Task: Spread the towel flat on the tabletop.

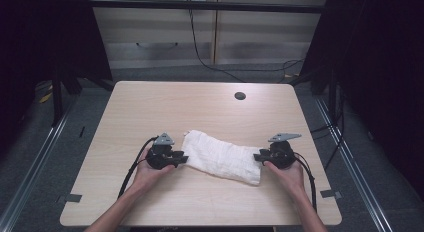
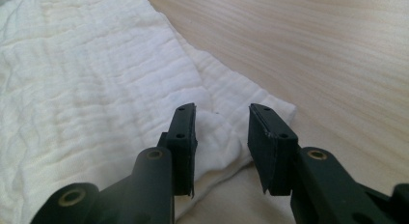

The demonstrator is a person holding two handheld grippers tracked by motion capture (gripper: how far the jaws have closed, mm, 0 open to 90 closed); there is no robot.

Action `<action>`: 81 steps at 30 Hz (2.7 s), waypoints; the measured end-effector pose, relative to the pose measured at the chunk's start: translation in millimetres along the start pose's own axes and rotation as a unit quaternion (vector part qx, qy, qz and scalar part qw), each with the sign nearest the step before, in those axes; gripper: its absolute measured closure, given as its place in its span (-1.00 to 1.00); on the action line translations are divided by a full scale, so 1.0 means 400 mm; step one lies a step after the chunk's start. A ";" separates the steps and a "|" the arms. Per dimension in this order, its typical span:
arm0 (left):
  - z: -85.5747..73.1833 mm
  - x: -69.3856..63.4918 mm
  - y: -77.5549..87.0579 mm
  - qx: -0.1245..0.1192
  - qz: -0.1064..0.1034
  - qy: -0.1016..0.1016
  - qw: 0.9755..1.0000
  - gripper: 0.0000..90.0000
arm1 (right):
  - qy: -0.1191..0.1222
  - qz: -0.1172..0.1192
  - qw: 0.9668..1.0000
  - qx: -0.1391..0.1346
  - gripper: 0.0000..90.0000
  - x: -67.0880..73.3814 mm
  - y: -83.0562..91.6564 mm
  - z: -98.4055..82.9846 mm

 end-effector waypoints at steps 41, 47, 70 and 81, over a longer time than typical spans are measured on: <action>-0.129 -0.084 0.158 0.022 -0.022 -0.016 0.999 0.79 | 0.046 0.056 0.997 0.004 0.94 0.108 -0.058 0.010; -0.131 -0.090 0.164 0.023 -0.025 -0.011 0.999 0.77 | 0.044 0.062 0.997 -0.002 0.95 0.116 -0.053 0.017; -0.049 0.163 0.096 -0.005 0.046 0.082 0.996 0.43 | 0.029 0.061 0.998 -0.006 0.64 0.102 -0.063 0.024; -0.061 0.142 0.063 0.028 0.060 0.039 0.997 0.24 | 0.042 0.058 0.997 0.007 0.73 0.102 -0.077 0.012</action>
Point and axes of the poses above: each handheld gripper's, and its own axes: y roughly backward along the jaws, z roughly out of its top, x roughly to its left, the point moved 9 cm from there along -y, roughly forward along the jaws, and after that the axes turned 14 degrees about -y, right-handed, at the moved point
